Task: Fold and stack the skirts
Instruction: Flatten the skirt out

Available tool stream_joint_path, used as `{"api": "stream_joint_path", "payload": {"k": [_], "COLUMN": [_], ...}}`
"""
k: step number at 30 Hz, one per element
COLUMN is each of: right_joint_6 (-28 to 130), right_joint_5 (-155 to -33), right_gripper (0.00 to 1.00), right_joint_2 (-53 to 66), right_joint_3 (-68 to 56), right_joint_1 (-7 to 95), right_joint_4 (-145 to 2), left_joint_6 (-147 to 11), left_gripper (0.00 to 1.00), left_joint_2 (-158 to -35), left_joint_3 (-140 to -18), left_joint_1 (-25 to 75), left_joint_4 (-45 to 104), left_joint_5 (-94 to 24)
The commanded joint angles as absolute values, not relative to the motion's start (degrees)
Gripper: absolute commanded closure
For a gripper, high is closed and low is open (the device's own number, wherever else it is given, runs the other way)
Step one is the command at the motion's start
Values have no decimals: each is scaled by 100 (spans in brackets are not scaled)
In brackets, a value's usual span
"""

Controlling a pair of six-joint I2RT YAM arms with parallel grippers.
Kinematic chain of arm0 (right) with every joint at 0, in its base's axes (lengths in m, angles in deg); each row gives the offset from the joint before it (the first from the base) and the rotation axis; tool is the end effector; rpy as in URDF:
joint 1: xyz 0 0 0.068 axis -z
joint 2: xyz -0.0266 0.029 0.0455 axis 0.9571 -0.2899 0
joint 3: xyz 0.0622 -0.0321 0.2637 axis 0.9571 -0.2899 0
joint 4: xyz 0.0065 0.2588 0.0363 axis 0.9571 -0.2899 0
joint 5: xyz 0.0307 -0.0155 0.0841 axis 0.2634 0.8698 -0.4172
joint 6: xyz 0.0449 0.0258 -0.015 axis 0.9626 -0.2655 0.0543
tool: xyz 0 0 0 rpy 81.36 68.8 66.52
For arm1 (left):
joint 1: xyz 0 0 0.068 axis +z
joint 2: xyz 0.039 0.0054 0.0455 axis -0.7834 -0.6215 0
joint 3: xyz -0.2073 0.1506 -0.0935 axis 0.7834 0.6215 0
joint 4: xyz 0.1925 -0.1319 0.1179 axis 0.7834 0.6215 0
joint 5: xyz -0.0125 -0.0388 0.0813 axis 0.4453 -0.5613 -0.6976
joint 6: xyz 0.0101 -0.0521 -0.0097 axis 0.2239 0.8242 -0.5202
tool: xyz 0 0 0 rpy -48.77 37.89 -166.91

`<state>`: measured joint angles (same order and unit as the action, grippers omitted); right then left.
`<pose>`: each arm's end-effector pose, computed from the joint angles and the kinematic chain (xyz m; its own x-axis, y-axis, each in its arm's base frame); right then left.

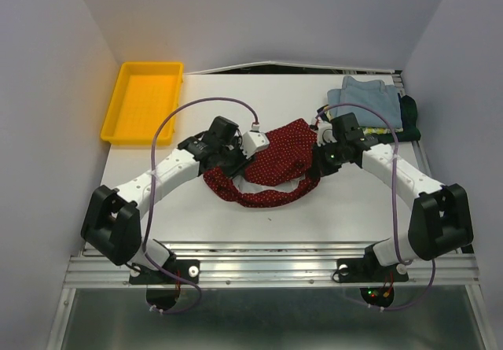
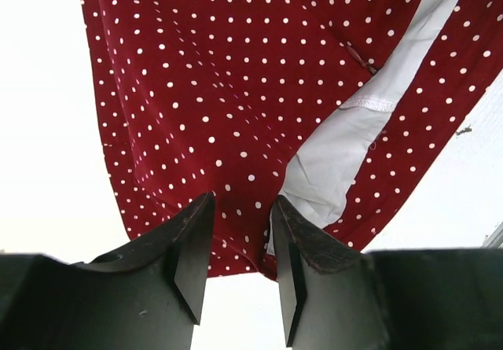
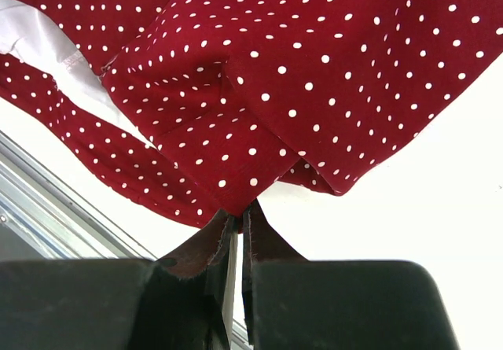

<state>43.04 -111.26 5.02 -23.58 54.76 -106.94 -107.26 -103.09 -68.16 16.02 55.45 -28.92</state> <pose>0.2661 0.1040 0.2378 -0.8121 -0.2913 -0.5056 -0.5021 0.7903 0.3511 0.2490 -0.1889 0.2678 -0.1720 0.6817 -0.7111 0.8935 0.4119 0.1788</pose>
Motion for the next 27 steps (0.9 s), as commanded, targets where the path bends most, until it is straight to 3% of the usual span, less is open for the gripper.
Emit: {"api": "stream_joint_path", "payload": {"k": [1, 2, 6, 7, 13, 18, 27], "right_joint_6": [4203, 4230, 4134, 4090, 3537, 3237, 2981], "right_joint_5": [-11145, -11110, -10707, -10618, -10258, -9967, -9729], "right_gripper": [99, 99, 99, 99, 99, 99, 99], "right_joint_2": [550, 559, 663, 690, 533, 313, 479], "right_joint_3": [-2155, -2155, -2033, -1962, -709, 410, 1580], "right_joint_1": [5505, 5505, 5505, 5565, 6225, 6304, 6304], "right_joint_4": [-10730, -10739, -10739, -10747, -10817, -10931, -11468], "left_joint_6": [-10782, -10773, -10895, -10939, -11116, -11054, -10641], "left_gripper": [60, 64, 96, 100, 100, 100, 100], "left_joint_2": [-10362, -10389, -10223, -10152, -9739, -9555, -8702], "left_joint_3": [-6887, -6887, -6913, -6966, -8289, -9320, -9146], "left_joint_1": [1580, 1580, 1729, 1808, 2782, 3039, 3048], "left_joint_4": [5451, 5451, 5521, 5539, 5785, 5584, 5390], "left_joint_5": [-3026, -3079, -3508, -3562, -3852, -4230, -4687]}}
